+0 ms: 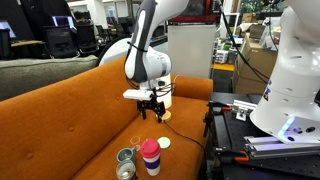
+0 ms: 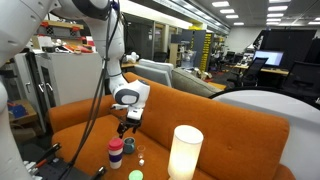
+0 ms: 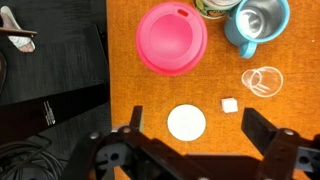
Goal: Put the white block in the black container
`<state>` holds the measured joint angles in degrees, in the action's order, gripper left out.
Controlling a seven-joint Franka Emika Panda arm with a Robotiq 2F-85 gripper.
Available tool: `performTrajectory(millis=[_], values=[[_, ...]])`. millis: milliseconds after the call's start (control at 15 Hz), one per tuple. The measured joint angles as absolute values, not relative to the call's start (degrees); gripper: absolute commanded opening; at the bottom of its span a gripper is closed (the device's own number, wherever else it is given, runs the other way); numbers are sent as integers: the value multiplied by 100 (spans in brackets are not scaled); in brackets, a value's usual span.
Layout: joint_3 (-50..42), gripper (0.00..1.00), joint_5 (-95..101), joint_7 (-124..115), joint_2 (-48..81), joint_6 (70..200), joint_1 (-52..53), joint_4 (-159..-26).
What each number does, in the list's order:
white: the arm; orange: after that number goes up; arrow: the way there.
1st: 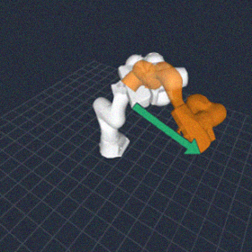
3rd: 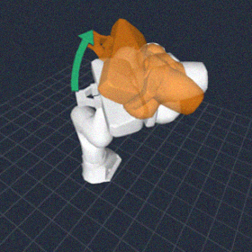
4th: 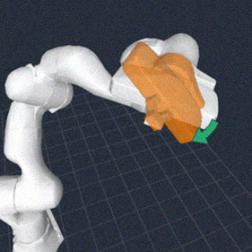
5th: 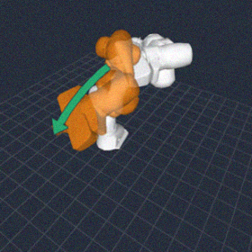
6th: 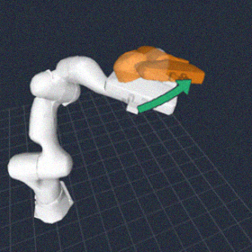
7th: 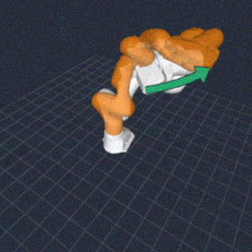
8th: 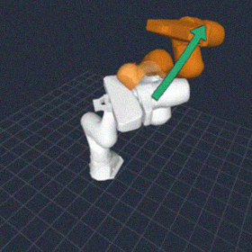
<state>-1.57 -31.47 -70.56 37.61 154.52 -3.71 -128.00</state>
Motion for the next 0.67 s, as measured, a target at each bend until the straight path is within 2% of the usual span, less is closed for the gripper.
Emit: performTrajectory(millis=[667], values=[[-36,100,-4038,-7157,6186,15527,-643,-10674]])
